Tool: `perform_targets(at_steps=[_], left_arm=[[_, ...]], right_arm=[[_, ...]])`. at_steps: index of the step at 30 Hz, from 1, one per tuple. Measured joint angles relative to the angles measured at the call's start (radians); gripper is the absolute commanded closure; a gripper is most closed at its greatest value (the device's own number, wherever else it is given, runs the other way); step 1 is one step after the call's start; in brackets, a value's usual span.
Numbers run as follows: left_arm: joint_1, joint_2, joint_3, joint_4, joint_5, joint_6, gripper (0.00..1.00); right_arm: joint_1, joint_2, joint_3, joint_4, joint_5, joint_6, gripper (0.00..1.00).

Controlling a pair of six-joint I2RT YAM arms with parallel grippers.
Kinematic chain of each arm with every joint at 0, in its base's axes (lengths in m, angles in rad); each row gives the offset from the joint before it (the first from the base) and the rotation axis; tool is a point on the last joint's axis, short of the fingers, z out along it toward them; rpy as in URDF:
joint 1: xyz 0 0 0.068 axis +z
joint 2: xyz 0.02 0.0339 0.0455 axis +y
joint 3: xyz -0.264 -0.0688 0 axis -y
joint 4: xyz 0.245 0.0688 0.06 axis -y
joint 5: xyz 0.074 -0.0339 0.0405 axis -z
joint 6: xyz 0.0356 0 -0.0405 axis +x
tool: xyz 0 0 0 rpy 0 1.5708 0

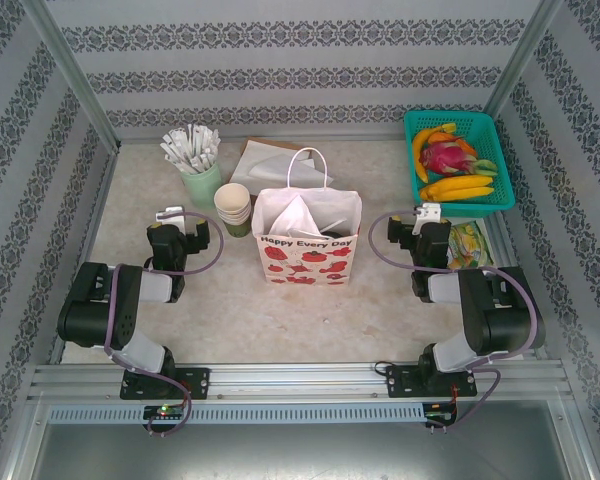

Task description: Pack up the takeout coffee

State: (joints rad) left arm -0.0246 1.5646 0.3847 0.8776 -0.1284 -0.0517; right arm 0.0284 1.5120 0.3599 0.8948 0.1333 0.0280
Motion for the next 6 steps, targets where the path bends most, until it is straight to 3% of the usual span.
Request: perform_targets(at_steps=[6], left_arm=[[0.000,0.000,0.000,-0.004,0.000,0.000,0.00]], right_arm=[[0.000,0.000,0.000,0.000,0.000,0.002,0.02]])
